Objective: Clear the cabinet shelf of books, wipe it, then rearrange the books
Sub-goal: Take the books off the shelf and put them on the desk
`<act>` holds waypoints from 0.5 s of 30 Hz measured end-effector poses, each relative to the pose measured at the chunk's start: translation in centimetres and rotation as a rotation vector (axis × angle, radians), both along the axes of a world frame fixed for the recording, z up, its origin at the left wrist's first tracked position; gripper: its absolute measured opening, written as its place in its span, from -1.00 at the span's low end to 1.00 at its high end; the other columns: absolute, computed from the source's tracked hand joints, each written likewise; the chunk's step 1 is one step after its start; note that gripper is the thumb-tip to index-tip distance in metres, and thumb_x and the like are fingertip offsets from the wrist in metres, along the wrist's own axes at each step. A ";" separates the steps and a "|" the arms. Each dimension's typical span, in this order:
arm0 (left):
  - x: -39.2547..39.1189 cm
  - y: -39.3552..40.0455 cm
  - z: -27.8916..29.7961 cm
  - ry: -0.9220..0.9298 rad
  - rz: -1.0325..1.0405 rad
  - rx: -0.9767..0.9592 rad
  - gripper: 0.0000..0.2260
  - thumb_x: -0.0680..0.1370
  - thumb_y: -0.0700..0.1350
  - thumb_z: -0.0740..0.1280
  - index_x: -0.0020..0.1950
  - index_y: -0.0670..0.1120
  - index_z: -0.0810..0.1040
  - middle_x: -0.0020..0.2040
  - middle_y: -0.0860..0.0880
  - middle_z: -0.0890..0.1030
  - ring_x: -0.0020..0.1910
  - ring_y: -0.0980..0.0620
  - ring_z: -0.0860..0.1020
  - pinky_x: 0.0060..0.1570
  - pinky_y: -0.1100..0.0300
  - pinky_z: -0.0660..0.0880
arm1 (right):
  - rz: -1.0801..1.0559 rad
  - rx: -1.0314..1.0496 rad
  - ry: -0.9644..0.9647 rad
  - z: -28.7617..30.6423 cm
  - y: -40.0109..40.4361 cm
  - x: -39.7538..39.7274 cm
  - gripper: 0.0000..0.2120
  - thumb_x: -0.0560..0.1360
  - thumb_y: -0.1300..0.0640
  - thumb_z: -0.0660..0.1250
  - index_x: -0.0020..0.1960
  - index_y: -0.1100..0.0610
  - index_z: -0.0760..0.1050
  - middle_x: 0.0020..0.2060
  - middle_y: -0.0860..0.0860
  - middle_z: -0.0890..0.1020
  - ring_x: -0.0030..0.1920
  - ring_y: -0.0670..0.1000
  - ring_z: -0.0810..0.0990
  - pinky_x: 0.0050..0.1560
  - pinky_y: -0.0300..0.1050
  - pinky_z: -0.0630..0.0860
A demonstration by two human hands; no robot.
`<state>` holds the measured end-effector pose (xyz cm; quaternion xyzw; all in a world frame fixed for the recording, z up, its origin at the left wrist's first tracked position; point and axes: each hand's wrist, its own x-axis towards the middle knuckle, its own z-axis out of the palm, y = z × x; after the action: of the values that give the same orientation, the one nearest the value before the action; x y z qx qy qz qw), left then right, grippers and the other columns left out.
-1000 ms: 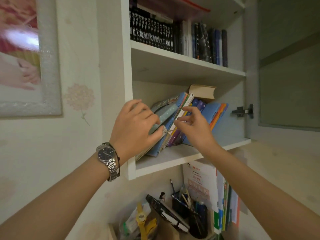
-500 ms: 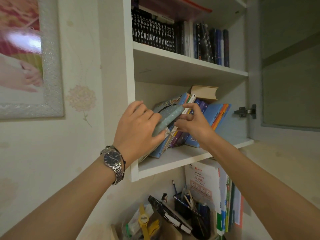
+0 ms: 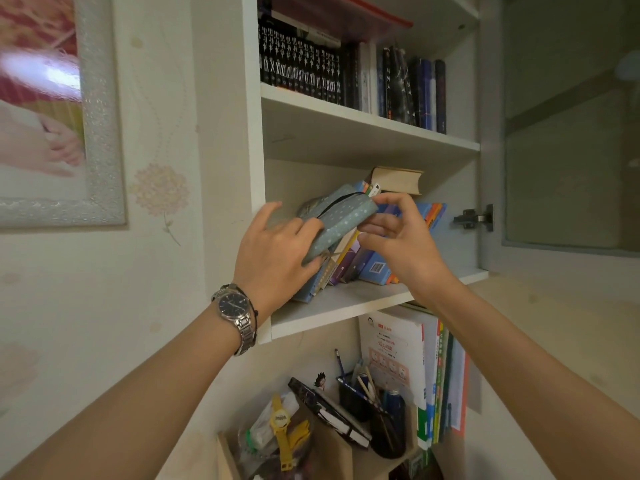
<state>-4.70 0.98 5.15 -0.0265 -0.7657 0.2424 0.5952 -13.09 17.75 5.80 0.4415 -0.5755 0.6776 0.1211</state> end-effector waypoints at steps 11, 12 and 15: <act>0.1 2.7 1.8 0.068 -0.185 0.052 -0.69 0.45 -0.11 0.35 0.19 -0.09 0.56 -0.16 -0.04 0.57 -0.27 -0.02 0.52 -0.40 0.16 0.36 | -0.001 -0.055 -0.010 0.4 1.0 1.0 -0.23 0.48 0.46 0.31 0.47 -0.07 0.06 0.24 -0.02 0.53 0.20 0.01 0.57 0.19 -0.02 0.55; 0.1 3.0 2.2 0.084 -0.210 0.043 -0.69 0.47 -0.11 0.31 0.20 -0.11 0.55 -0.16 -0.05 0.57 -0.27 -0.02 0.52 -0.43 0.15 0.38 | -0.002 -0.059 -0.008 0.4 1.2 1.0 -0.21 0.48 0.45 0.31 0.49 -0.06 0.02 0.26 -0.04 0.51 0.23 0.00 0.55 0.21 -0.01 0.53; 0.2 3.6 3.2 0.111 -0.295 0.036 -0.68 0.51 -0.10 0.25 0.24 -0.15 0.52 -0.15 -0.07 0.56 -0.27 -0.01 0.50 -0.44 0.13 0.42 | -0.002 -0.058 -0.006 0.3 1.8 1.1 -0.20 0.49 0.40 0.33 0.52 -0.04 -0.01 0.36 0.00 0.45 0.29 -0.01 0.50 0.18 -0.16 0.54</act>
<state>-4.53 4.60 8.34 -0.1144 -0.7235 0.1399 0.6663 -11.96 19.59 6.07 0.4351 -0.5563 0.6953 0.1328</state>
